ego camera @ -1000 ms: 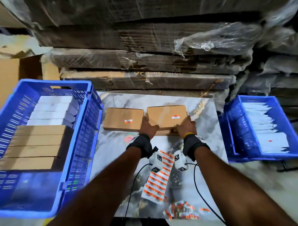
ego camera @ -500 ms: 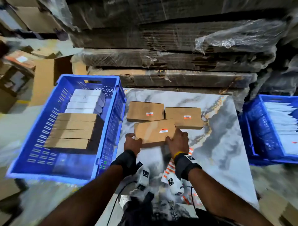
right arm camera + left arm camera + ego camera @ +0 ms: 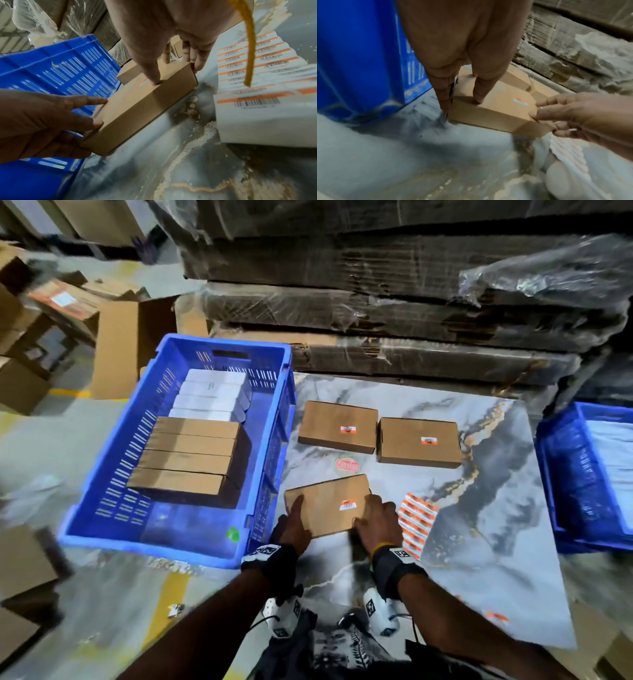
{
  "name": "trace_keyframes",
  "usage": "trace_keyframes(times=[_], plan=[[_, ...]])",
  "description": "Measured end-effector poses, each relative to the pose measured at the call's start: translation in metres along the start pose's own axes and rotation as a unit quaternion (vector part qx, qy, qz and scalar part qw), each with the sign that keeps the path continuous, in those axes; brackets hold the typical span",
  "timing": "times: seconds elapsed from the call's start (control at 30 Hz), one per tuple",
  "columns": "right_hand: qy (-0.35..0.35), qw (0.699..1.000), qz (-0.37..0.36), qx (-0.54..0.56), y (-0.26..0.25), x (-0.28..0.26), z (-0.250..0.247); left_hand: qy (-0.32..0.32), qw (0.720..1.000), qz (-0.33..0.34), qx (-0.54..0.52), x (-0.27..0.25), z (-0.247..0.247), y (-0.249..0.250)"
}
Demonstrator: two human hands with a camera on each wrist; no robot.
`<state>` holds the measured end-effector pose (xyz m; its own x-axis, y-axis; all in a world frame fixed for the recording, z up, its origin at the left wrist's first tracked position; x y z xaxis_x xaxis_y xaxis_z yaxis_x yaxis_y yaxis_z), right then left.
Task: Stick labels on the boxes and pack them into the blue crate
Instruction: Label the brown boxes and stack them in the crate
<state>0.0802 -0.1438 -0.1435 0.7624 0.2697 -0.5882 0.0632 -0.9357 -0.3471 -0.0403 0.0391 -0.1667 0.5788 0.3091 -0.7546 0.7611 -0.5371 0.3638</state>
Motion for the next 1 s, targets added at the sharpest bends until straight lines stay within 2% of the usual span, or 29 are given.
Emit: trace_keyframes(times=[0.1,0.2,0.33,0.5,1.0], plan=[[0.043,0.996,-0.017,-0.077,-0.009,0.002,-0.011,0.032,0.998,-0.019,0.043,0.000,-0.005,0.006],[0.038,0.997,-0.046,-0.054,-0.020,0.008,-0.014,0.054,0.995,0.007,0.085,0.004,-0.011,0.026],[0.023,0.998,-0.060,-0.005,-0.026,0.017,-0.014,0.029,0.983,0.067,0.167,0.016,-0.010,0.052],[0.024,0.997,-0.073,-0.005,-0.031,0.021,-0.011,-0.010,0.963,0.054,0.264,0.021,-0.003,0.061],[0.023,0.998,-0.042,-0.041,-0.036,0.028,-0.008,-0.006,0.965,0.042,0.258,0.031,0.002,0.061]])
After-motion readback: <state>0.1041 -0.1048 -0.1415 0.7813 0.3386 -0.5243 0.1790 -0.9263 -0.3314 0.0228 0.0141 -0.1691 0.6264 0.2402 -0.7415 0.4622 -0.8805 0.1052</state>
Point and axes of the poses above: each hand's wrist, its own x-axis towards the middle knuckle, its own z-axis out of the palm, y = z × x, the point moved 9 cm from there along x, towards the middle knuckle, and after that the axes turned 10 degrees about -y, right-handed, at the moved point
